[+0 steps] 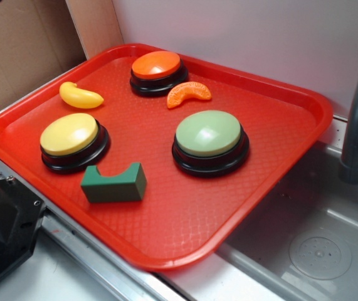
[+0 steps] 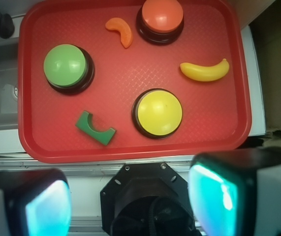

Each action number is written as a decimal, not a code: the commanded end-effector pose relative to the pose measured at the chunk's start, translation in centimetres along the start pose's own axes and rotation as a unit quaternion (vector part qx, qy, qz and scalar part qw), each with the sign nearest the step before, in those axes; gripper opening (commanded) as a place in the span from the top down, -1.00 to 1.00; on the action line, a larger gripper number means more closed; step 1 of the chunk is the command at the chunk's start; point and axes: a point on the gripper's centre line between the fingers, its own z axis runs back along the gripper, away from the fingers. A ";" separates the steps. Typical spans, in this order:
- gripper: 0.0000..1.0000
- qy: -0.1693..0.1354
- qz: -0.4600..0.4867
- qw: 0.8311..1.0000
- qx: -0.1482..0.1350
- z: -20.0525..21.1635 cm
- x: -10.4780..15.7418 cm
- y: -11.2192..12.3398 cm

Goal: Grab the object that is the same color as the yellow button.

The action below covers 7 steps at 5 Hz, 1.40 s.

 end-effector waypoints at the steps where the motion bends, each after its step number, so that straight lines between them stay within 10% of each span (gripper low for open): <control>1: -1.00 0.000 0.000 1.000 0.000 0.0 0.0 0.0; 4: -1.00 -0.052 0.270 0.961 0.030 -5.5 3.4 9.8; 7: -1.00 -0.052 0.318 0.945 0.050 -13.0 9.6 9.8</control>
